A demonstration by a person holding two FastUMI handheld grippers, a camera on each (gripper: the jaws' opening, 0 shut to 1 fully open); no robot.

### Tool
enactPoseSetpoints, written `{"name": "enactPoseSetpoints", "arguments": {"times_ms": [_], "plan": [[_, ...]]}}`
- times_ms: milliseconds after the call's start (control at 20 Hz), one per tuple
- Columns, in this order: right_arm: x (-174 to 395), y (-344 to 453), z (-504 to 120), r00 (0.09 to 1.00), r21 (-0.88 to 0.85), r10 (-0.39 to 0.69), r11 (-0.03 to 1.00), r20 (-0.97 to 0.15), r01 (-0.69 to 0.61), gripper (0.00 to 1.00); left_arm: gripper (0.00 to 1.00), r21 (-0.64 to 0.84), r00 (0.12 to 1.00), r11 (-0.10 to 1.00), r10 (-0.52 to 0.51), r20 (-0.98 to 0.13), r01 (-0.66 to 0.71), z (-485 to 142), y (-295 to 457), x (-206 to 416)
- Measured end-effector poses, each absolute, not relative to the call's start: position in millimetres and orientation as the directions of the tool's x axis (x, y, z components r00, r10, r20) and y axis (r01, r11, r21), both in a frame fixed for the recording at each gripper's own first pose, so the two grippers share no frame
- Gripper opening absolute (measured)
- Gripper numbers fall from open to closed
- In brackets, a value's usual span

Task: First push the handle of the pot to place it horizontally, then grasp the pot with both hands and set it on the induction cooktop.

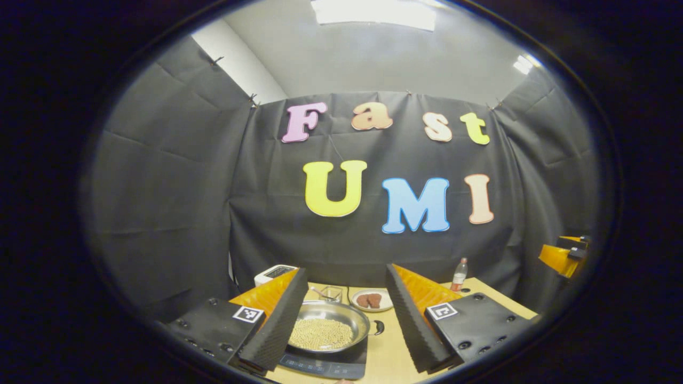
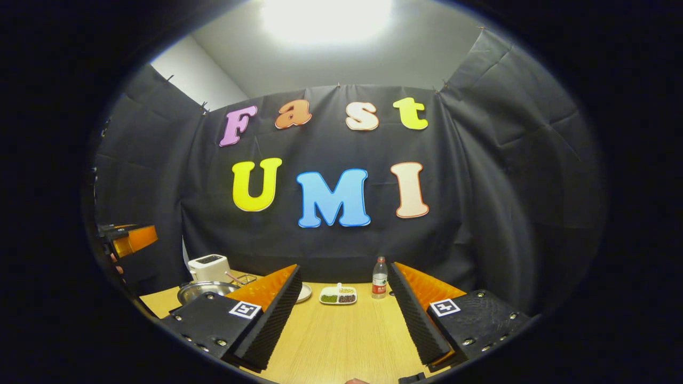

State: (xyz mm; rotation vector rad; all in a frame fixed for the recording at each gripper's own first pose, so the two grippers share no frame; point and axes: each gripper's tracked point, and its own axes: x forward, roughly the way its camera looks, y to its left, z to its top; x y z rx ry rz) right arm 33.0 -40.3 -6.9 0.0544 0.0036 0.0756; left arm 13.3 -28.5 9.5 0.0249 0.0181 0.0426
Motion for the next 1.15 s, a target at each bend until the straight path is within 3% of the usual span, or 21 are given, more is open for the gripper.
{"name": "enactPoseSetpoints", "arguments": {"times_ms": [100, 150, 250, 300, 600, 1150], "plan": [[34.5, -41.0, 2.7, 0.998, 0.056, 0.054, 0.997, 0.031, -0.056, 0.99, 0.99, 0.026, 0.999, 0.999, 0.045, -0.013, -0.045, 15.1, -24.1, 5.2], [34.9, -40.0, 5.8, 0.998, 0.056, 0.048, 0.997, 0.037, -0.050, 0.99, 0.95, 0.022, 0.999, 0.999, 0.045, -0.007, -0.044, 18.7, -22.4, 0.9], [35.7, -37.8, 12.9, 0.998, 0.061, 0.042, 0.997, 0.052, -0.045, 0.99, 0.99, 0.015, 0.999, 0.999, 0.051, 0.008, -0.052, 22.8, -16.4, -4.7], [35.5, -35.8, 15.0, 0.998, 0.061, 0.035, 0.997, 0.055, -0.038, 0.99, 0.95, 0.011, 0.999, 0.998, 0.054, 0.004, -0.054, 21.2, -14.0, -7.4], [38.1, -30.4, 8.0, 0.999, 0.075, 0.039, 0.996, 0.019, -0.041, 0.99, 0.99, 0.000, 0.997, 0.997, 0.076, -0.005, -0.076, 16.4, -0.5, -18.7], [36.1, -24.6, 23.4, 0.998, 0.058, 0.033, 0.998, 0.055, -0.036, 0.99, 0.96, 0.015, 0.998, 0.998, 0.064, 0.017, -0.064, 23.4, -3.2, -16.3]]}}
